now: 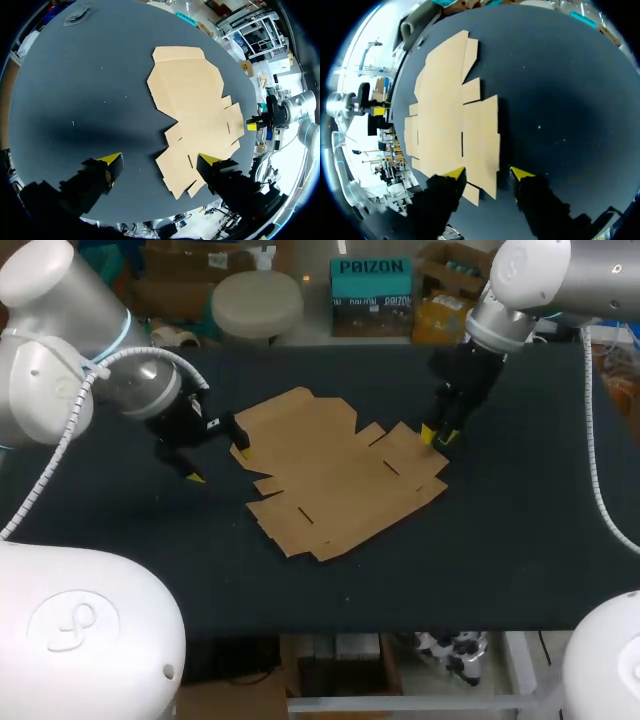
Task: Assemble the packaging by folding the flat box into shape, placing the metal phone stand inside, and closing the box properly
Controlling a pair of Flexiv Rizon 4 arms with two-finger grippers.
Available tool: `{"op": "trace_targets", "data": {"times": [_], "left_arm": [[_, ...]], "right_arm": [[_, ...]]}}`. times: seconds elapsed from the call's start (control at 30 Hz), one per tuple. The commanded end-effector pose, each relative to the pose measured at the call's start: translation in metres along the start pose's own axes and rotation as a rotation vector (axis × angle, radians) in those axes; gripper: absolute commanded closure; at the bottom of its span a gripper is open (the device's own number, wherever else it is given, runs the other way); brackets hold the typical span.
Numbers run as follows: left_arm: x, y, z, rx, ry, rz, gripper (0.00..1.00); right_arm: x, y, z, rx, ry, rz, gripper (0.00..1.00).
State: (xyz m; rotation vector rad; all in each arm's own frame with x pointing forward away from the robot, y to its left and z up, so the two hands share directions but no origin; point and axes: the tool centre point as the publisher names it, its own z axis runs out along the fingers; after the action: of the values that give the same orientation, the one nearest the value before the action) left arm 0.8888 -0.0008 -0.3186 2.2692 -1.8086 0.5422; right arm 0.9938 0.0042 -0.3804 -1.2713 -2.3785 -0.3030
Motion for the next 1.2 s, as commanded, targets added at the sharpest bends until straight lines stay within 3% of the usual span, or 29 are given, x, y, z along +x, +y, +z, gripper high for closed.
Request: {"op": "trace_targets", "data": {"times": [0.03,0.5,0.57,0.63,0.67,1.2], "left_arm": [[0.002,0.001,-0.001,0.005,-0.007,0.003,0.0],[0.004,0.002,0.001,0.001,-0.004,0.013,0.0],[0.004,0.002,0.001,0.002,-0.002,0.014,0.0],[0.004,0.002,0.001,0.002,0.0,0.015,0.0],[0.004,0.002,0.001,0.002,0.002,0.015,0.0],[0.005,0.004,-0.001,0.01,0.007,0.017,0.0]], "right_arm": [[-0.006,0.008,0.004,0.088,0.023,-0.002,0.5],[-0.007,0.015,0.02,0.095,0.064,-0.004,0.53],[-0.006,0.015,0.021,0.078,0.079,0.004,0.64],[-0.006,0.015,0.022,0.057,0.093,0.012,0.98],[-0.005,0.014,0.022,0.051,0.101,0.012,1.0],[0.012,0.0,0.012,-0.095,0.165,0.105,1.0]]}}
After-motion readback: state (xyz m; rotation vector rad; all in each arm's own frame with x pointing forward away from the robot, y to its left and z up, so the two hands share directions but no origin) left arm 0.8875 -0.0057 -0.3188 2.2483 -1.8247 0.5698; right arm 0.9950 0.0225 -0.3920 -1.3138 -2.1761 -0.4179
